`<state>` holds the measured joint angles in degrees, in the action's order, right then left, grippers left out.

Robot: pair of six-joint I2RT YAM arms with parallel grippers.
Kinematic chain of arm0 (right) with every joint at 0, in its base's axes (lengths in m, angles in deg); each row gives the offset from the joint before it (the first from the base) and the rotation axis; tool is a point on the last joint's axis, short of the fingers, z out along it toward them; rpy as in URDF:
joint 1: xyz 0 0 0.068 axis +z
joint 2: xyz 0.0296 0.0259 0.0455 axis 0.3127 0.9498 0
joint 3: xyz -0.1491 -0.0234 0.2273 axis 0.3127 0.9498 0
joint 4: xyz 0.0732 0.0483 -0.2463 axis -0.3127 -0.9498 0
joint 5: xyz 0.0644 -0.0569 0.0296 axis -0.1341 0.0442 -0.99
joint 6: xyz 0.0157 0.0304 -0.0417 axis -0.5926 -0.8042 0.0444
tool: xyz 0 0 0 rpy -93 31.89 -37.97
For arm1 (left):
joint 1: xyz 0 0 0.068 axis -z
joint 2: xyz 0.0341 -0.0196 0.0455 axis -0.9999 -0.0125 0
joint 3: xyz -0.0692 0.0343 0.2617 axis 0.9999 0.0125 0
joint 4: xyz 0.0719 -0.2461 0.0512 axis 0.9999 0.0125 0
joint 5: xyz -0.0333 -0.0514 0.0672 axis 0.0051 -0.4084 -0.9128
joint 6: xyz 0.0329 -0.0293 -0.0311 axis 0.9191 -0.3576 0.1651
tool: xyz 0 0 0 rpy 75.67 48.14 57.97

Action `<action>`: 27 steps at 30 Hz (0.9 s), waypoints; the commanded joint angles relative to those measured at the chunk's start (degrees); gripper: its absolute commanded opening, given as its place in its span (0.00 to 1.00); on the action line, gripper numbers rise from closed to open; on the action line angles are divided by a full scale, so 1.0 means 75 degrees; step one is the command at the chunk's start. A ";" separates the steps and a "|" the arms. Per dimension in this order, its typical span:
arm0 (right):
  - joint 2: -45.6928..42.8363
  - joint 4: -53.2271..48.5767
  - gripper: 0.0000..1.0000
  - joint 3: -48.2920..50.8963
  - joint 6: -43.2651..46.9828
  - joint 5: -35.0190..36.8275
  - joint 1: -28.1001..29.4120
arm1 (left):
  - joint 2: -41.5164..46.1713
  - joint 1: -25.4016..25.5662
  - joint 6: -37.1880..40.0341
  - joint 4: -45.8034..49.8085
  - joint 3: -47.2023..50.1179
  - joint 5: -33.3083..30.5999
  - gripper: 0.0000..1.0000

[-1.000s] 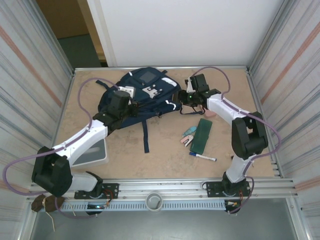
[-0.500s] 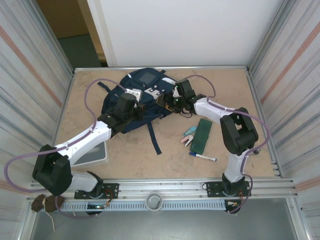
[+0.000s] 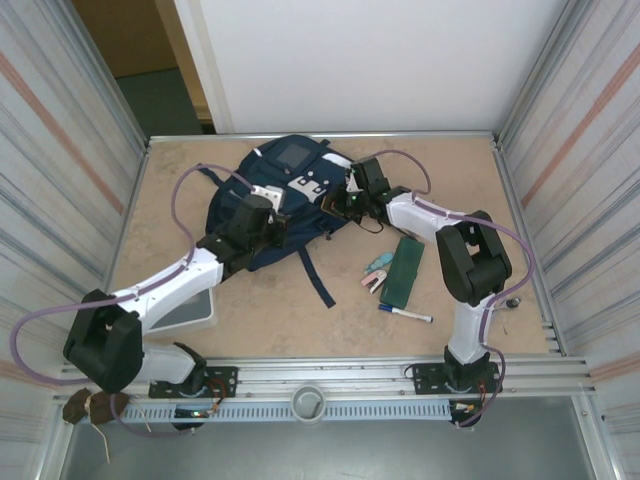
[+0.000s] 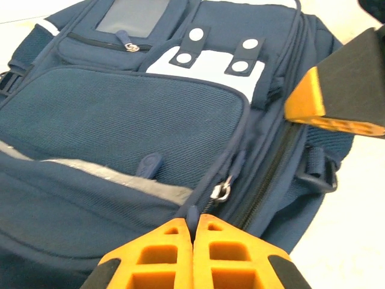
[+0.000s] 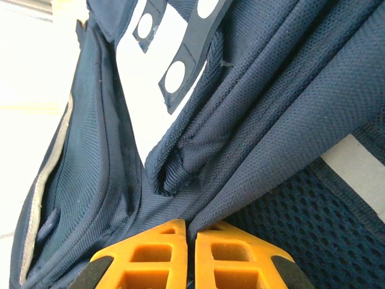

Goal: Pack the student bag

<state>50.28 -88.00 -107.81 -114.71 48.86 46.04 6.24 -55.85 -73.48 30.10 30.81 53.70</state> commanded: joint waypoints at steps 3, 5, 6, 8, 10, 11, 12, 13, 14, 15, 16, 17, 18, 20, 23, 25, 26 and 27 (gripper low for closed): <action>0.0143 -0.0769 0.00 -0.0456 0.1096 0.0148 -0.0490 | 0.0711 -0.1099 0.0257 -0.0112 0.0288 -0.0649 0.00; 0.0235 -0.0990 0.00 -0.0640 0.1370 0.0021 -0.0541 | 0.0758 -0.1379 0.0264 -0.0029 0.0301 -0.0638 0.00; 0.0305 -0.1129 0.00 -0.0790 0.1523 -0.0102 -0.0566 | 0.0783 -0.1502 0.0260 0.0028 0.0298 -0.0631 0.00; 0.0431 -0.1301 0.00 -0.1052 0.1744 -0.0224 -0.0591 | 0.0871 -0.1567 0.0293 0.0045 0.0295 -0.0517 0.00; 0.0635 -0.1550 0.00 -0.1415 0.1928 -0.0272 -0.0612 | 0.1008 -0.1542 0.0247 0.0000 0.0283 -0.0019 0.00; 0.0770 -0.1651 0.00 -0.1642 0.1963 -0.0300 -0.0612 | 0.1090 -0.1481 0.0158 -0.0094 0.0294 0.0304 0.00; 0.0924 -0.1674 0.00 -0.1855 0.1959 -0.0371 -0.0626 | 0.1173 -0.1360 0.0094 -0.0230 0.0307 0.0569 0.00; 0.1071 -0.1694 0.01 -0.2063 0.1908 -0.0451 -0.0626 | 0.1223 -0.1214 0.0040 -0.0336 0.0282 0.0752 0.00; 0.1246 -0.1701 0.02 -0.2340 0.1824 -0.0563 -0.0610 | 0.1243 -0.1025 -0.0010 -0.0438 0.0225 0.0870 0.00; 0.1431 -0.1727 0.03 -0.2637 0.1765 -0.0673 -0.0576 | 0.1221 -0.0843 -0.0052 -0.0516 0.0124 0.0982 0.00; 0.1587 -0.1811 0.05 -0.2945 0.1737 -0.0738 -0.0537 | 0.1173 -0.0713 -0.0090 -0.0578 0.0037 0.1060 0.00; 0.1754 -0.2006 0.09 -0.3345 0.1758 -0.0795 -0.0491 | 0.1084 -0.0604 -0.0144 -0.0683 -0.0078 0.1147 0.00; 0.1925 -0.2310 0.14 -0.3771 0.1856 -0.0837 -0.0464 | 0.0977 -0.0537 -0.0210 -0.0777 -0.0177 0.1196 0.00; 0.2061 -0.2934 0.23 -0.4459 0.2109 -0.0735 -0.0501 | 0.0720 -0.0474 -0.0281 -0.0898 -0.0381 0.1306 0.00; 0.1545 -0.3271 0.37 -0.4146 0.2360 -0.0405 -0.0691 | 0.0387 -0.0343 -0.0291 -0.0881 -0.0660 0.1389 0.00; 0.0921 -0.3015 0.44 -0.3231 0.2266 -0.0425 -0.0797 | 0.0268 -0.0214 -0.0268 -0.0990 -0.0690 0.1402 0.00; 0.0545 -0.2650 0.49 -0.2620 0.2087 -0.0605 -0.0802 | 0.0210 -0.0153 -0.0260 -0.1060 -0.0690 0.1424 0.00; 0.0237 -0.2240 0.52 -0.2076 0.1867 -0.0854 -0.0792 | 0.0153 -0.0125 -0.0268 -0.1090 -0.0699 0.1447 0.00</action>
<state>58.81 -106.31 -129.77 -99.78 44.57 40.81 7.61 -57.67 -74.90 27.39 28.40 62.99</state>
